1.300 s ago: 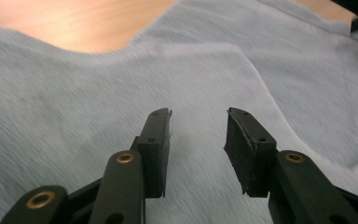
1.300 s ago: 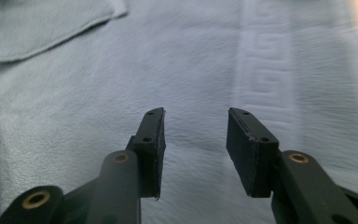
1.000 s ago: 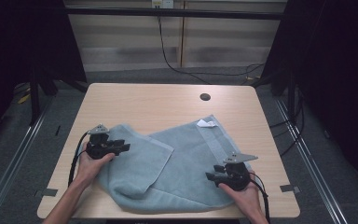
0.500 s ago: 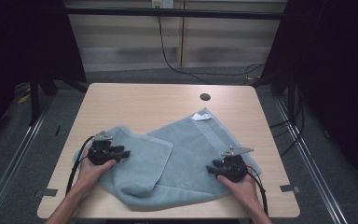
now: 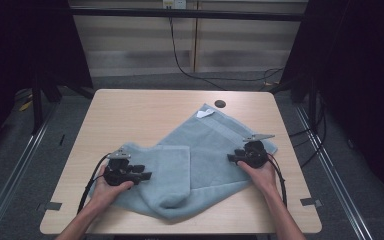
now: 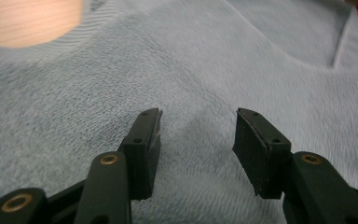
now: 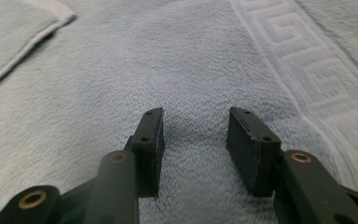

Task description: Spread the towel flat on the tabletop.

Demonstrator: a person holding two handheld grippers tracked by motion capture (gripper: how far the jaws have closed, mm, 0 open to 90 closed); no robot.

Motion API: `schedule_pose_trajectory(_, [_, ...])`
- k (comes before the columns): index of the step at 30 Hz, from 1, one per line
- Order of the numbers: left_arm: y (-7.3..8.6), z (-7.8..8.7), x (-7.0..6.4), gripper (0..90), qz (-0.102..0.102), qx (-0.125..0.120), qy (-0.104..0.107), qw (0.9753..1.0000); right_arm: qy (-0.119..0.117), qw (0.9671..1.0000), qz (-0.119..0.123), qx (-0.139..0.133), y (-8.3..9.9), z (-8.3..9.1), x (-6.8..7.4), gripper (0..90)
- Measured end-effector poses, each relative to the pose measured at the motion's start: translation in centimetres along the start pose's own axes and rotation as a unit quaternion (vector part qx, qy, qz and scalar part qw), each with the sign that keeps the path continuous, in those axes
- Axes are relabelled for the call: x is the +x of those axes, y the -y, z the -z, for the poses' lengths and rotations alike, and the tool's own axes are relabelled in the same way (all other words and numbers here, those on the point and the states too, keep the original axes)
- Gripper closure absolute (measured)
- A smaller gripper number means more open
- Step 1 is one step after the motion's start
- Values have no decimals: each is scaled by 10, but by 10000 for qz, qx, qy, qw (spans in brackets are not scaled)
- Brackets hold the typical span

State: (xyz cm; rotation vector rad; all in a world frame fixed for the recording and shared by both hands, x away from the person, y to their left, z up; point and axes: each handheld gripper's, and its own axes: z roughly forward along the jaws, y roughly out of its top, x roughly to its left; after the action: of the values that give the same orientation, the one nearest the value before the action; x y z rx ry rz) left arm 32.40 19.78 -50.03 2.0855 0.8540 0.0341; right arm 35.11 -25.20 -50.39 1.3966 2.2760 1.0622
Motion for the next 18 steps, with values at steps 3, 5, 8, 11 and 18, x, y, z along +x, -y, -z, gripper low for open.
schedule_pose_trajectory(3, [-1, -7, -20, 506, -251, 139, 69, 9996, 29, 10000, 11, 24, -5, -4, -8, 551])
schedule_pose_trajectory(5, [-1, -8, -28, 508, -237, 155, 39, 9996, 35, 10000, -15, -36, -8, -7, -13, 543])
schedule_pose_trajectory(8, [-3, -5, -34, 526, -283, 109, 251, 9992, 23, 9999, -87, -136, -10, -10, -20, 537])
schedule_pose_trajectory(11, [-7, 3, -29, 547, -196, -58, 324, 9993, 41, 9994, -220, -271, -11, -12, -29, 541])
schedule_pose_trajectory(18, [-10, 33, 0, 571, 3, -544, -15, 9985, 305, 9990, -328, -10, -23, -15, -42, 476])
